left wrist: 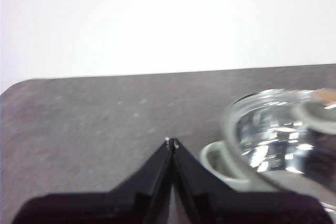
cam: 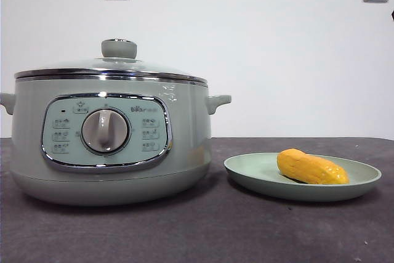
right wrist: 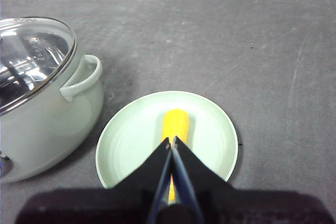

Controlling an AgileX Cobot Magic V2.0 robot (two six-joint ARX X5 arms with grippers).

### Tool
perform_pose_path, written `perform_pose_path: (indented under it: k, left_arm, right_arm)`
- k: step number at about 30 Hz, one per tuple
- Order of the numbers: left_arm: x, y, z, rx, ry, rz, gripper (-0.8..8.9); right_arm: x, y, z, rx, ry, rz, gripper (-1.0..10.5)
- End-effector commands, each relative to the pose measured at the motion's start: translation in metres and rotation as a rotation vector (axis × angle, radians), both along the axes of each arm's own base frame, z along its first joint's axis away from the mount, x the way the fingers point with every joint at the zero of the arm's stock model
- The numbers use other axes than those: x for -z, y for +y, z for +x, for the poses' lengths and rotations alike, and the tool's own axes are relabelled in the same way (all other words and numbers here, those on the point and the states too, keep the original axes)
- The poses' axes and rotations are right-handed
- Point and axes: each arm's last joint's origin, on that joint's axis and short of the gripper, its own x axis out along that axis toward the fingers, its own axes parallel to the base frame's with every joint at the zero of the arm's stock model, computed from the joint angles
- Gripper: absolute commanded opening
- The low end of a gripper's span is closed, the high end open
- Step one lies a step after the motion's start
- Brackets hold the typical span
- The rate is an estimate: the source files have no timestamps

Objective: Take the corn out from the steamer,put the corn on the plate,close the lid

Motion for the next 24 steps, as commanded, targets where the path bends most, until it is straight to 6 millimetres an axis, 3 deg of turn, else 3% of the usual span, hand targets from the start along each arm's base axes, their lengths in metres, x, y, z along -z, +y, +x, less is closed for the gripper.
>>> perform_pose_path:
  k: [1, 6, 11, 18, 24]
  left_arm:
    - [0.025, 0.002, 0.011, -0.002, 0.011, 0.01, -0.03]
    - [0.067, 0.005, 0.029, 0.021, 0.035, -0.01, -0.03]
    - [0.096, 0.005, 0.034, 0.025, 0.063, -0.018, -0.03]
    - [0.113, 0.005, 0.036, 0.022, 0.112, -0.027, -0.03]
    - [0.113, 0.005, 0.037, 0.023, 0.107, -0.028, -0.03]
  right_arm:
    - [0.003, 0.0, 0.0, 0.007, 0.013, 0.002, 0.0]
    - [0.003, 0.0, 0.0, 0.006, 0.018, -0.001, 0.0]
    - [0.004, 0.0, -0.001, 0.007, 0.023, -0.003, 0.0]
    - [0.005, -0.001, -0.001, 0.007, 0.036, -0.01, 0.0]
    - [0.006, -0.001, -0.001, 0.007, 0.041, -0.012, 0.0]
